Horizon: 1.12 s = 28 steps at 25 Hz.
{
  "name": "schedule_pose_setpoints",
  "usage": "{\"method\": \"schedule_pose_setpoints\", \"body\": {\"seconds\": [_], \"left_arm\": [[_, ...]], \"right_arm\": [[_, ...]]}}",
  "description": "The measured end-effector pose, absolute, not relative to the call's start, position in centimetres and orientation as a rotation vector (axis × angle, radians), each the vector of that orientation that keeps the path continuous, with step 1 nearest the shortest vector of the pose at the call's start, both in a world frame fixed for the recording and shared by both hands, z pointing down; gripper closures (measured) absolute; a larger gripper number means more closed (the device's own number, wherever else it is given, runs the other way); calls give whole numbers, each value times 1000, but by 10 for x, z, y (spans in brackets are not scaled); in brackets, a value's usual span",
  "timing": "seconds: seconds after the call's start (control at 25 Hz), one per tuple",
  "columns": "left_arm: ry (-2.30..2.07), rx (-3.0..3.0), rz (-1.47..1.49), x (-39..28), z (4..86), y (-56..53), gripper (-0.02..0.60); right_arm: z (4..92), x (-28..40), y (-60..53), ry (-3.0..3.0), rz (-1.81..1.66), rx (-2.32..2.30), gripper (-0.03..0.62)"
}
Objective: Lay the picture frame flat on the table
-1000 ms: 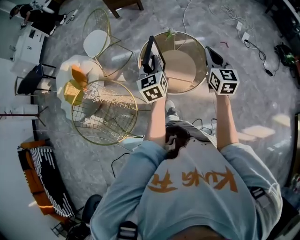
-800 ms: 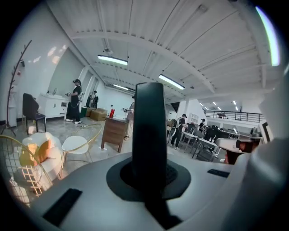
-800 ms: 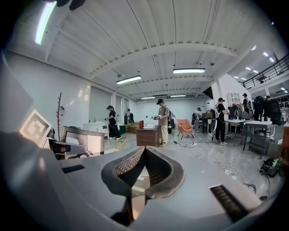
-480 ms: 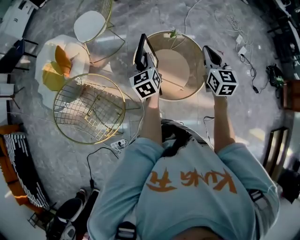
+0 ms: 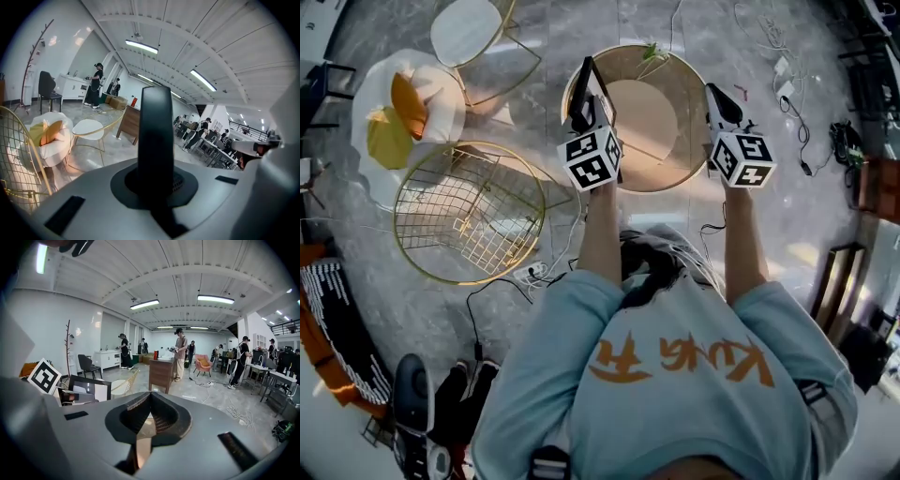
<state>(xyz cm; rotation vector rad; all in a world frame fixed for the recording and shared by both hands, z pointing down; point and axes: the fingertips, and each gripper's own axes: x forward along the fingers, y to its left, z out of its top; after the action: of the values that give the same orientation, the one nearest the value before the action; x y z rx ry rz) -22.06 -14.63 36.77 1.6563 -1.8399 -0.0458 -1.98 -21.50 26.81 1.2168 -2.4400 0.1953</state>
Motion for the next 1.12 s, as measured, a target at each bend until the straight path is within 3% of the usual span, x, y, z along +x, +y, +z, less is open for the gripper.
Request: {"method": "schedule_pose_setpoints", "body": {"seconds": [1.12], "left_arm": [[-1557, 1690, 239, -119, 462, -128, 555]], "right_arm": [[392, 87, -178, -2275, 671, 1366, 595]]}}
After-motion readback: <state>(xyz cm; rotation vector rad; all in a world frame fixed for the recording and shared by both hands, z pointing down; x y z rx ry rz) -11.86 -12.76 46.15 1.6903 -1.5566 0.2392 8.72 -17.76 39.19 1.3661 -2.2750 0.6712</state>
